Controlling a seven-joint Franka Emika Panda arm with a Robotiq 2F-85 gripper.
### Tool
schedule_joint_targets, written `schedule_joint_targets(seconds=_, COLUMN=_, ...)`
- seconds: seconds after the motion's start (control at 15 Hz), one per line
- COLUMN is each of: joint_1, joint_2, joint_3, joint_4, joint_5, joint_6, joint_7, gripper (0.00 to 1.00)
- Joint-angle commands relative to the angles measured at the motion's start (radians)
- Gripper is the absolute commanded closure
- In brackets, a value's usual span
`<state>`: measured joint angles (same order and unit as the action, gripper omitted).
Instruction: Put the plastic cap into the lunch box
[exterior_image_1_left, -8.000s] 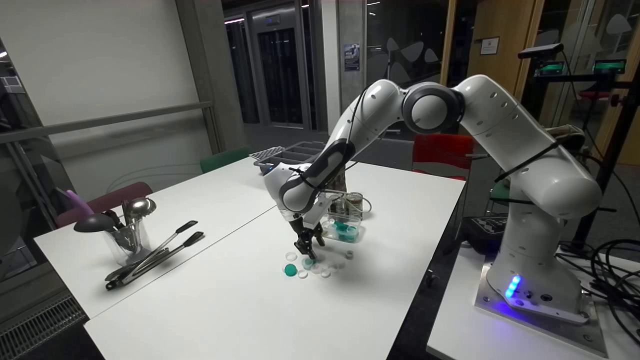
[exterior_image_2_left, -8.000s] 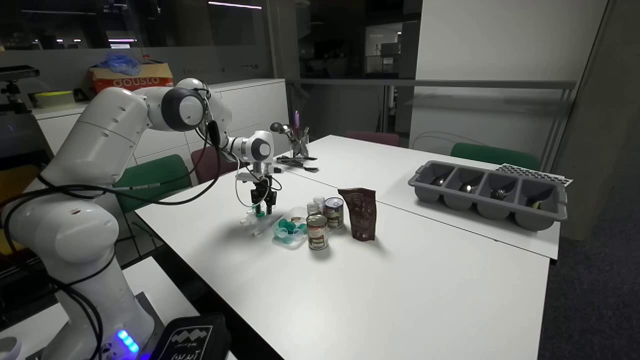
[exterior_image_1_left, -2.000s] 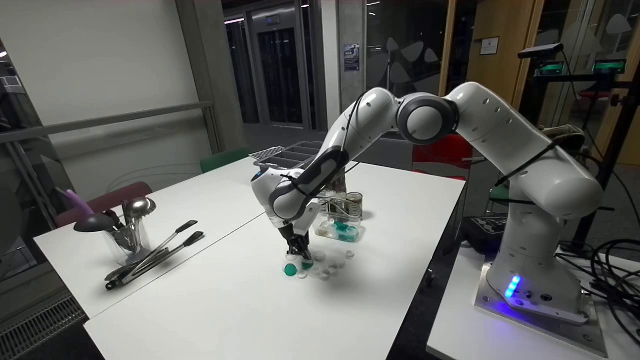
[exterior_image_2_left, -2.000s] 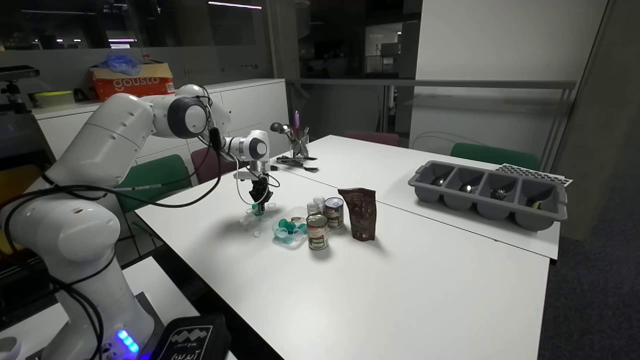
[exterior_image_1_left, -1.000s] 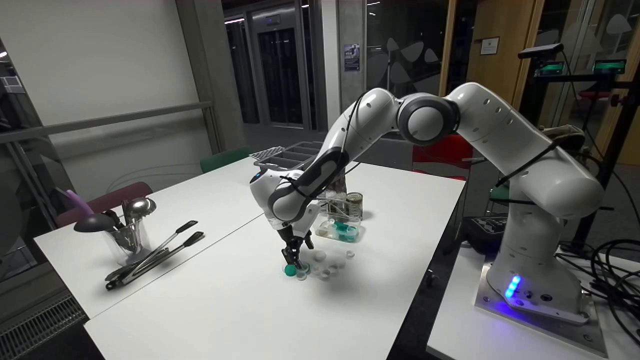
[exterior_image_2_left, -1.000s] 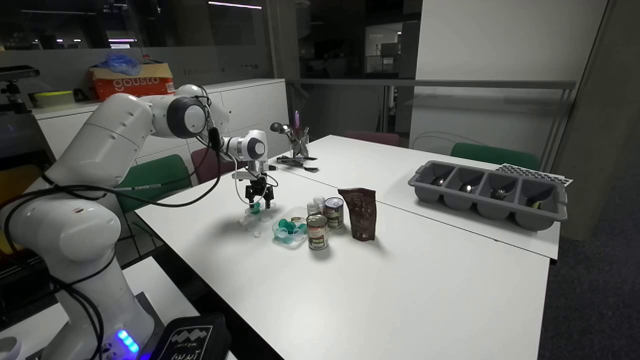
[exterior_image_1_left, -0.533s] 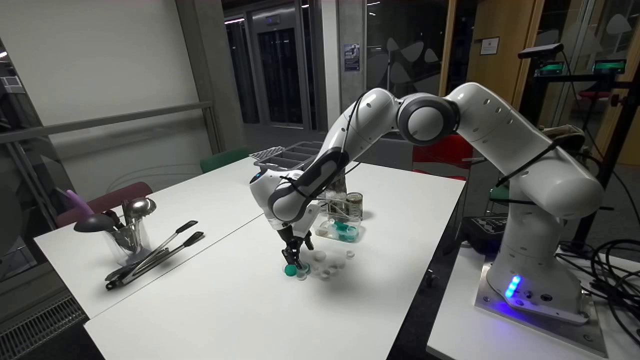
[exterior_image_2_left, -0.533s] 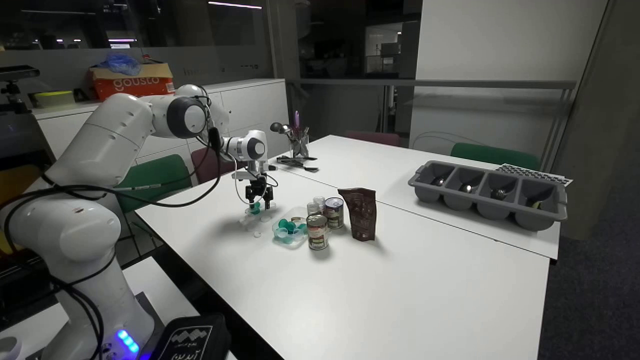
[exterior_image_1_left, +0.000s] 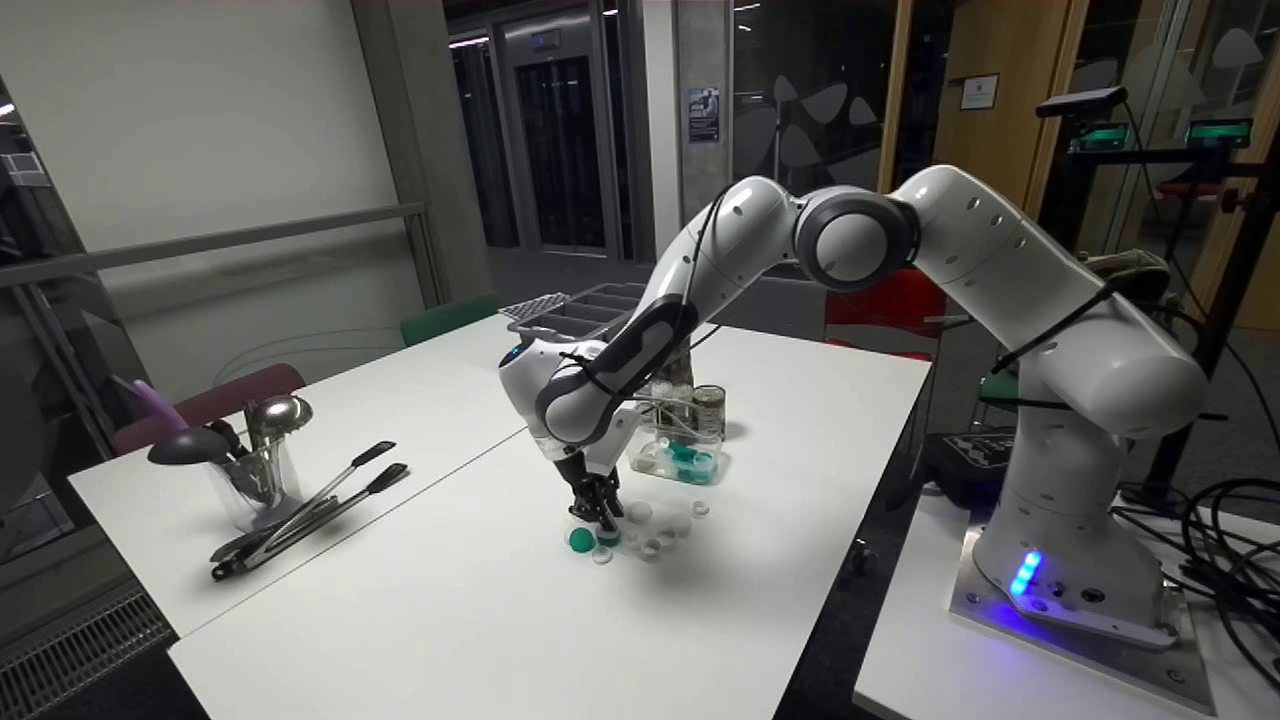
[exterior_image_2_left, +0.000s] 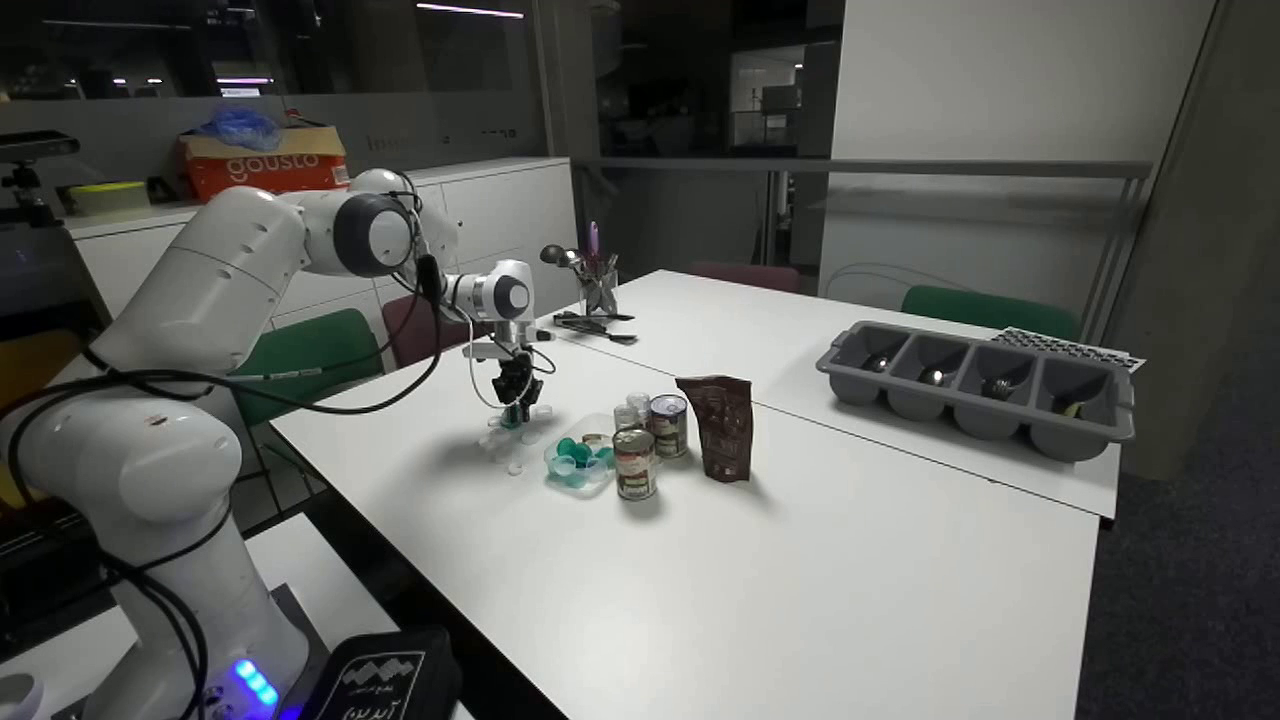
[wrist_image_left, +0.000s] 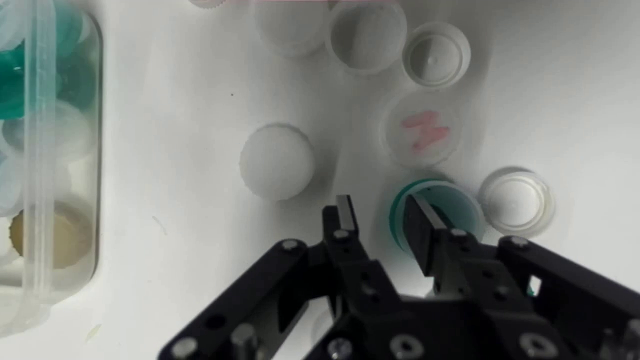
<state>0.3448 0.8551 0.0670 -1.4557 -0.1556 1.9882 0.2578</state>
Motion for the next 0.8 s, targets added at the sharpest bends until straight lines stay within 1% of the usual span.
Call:
schedule_joint_targets(seconds=0.0, joint_1=-0.004, joint_2=-0.018, joint_3=0.006, joint_4=-0.021, joint_5=0.001, joint_6=0.020, joint_7=-0.021, gripper=0.97)
schedule_joint_targets(seconds=0.07, joint_1=-0.004, joint_2=-0.019, joint_3=0.006, joint_4=-0.021, joint_5=0.001, joint_6=0.019, joint_7=-0.021, gripper=1.00)
schedule_joint_targets(seconds=0.6, joint_1=-0.002, joint_2=-0.026, joint_3=0.008, joint_4=-0.026, joint_5=-0.001, joint_6=0.023, joint_7=-0.018, gripper=1.00)
schedule_joint_targets(seconds=0.67, joint_1=0.003, joint_2=-0.027, joint_3=0.007, joint_4=-0.027, joint_5=-0.006, joint_6=0.020, joint_7=-0.016, gripper=0.74)
schedule_joint_targets(seconds=0.73, joint_1=0.007, joint_2=-0.029, joint_3=0.006, joint_4=-0.028, joint_5=-0.013, joint_6=0.021, joint_7=-0.019, gripper=0.72)
